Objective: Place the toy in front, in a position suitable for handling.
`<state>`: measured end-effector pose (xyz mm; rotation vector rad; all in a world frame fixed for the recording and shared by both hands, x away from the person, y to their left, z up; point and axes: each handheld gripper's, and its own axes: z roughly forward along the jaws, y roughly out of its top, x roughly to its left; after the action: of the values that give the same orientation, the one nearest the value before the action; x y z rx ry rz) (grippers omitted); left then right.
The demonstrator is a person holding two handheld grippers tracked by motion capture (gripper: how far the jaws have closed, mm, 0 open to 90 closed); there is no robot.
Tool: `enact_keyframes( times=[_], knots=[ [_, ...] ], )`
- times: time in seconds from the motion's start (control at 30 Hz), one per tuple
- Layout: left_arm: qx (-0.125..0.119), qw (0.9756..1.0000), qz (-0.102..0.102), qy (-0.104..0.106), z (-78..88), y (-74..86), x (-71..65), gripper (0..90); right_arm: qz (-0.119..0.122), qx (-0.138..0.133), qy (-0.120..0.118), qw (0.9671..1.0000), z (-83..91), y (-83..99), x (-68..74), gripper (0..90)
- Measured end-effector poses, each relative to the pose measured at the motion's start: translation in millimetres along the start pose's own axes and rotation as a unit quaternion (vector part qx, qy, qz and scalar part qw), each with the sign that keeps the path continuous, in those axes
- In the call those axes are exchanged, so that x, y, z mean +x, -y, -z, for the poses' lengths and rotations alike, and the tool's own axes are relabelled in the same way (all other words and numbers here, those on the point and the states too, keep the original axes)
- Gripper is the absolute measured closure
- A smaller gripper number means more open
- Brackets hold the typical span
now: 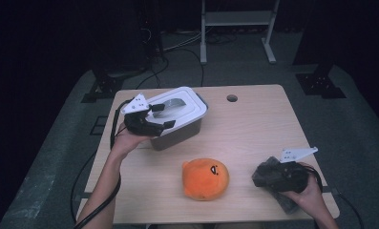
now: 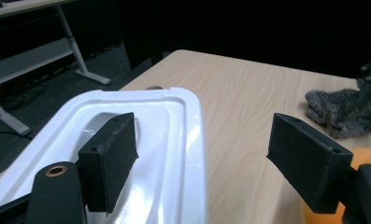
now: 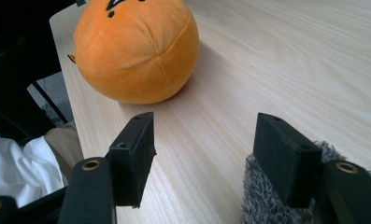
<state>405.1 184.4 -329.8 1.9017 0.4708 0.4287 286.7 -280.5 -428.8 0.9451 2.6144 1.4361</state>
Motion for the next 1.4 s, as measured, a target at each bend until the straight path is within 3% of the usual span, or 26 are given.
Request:
enact_keyframes(
  times=[0.3, 0.5, 0.83, 1.07, 1.13, 1.33, 1.4],
  knots=[
    [0.024, 0.9992, 0.024, -0.023, -10.5, -1.0, 31.4, 23.1, -0.003, 0.002, -0.004, 1.0000, -1.4, -0.8, -1.6, 37.5],
    [0.036, 0.9987, 0.030, -0.021, -18.8, -3.2, 43.7, 25.1, -0.004, 0.003, -0.005, 1.0000, -1.6, 0.1, -2.5, 37.5],
    [0.081, 0.9960, 0.011, -0.036, -36.0, -9.6, 52.3, 35.1, 0.000, 0.005, -0.006, 1.0000, -1.7, -0.7, -1.4, 37.5],
    [0.092, 0.9946, 0.023, -0.043, -39.9, -7.3, 59.1, 44.9, -0.001, 0.005, -0.008, 1.0000, -1.1, -0.5, -1.4, 37.5],
    [0.114, 0.9921, 0.020, -0.050, -44.5, -5.0, 60.0, 46.3, 0.001, 0.006, -0.009, 0.9999, -1.7, -0.8, -1.3, 37.5],
    [0.124, 0.9911, 0.019, -0.044, -49.1, -2.8, 59.1, 60.7, 0.002, 0.007, -0.011, 0.9999, -2.5, -1.0, -0.4, 37.5],
    [0.132, 0.9903, 0.007, -0.042, -50.4, -4.6, 57.4, 62.2, 0.003, 0.007, -0.011, 0.9999, -2.5, -1.0, -0.3, 37.5]
  ],
)
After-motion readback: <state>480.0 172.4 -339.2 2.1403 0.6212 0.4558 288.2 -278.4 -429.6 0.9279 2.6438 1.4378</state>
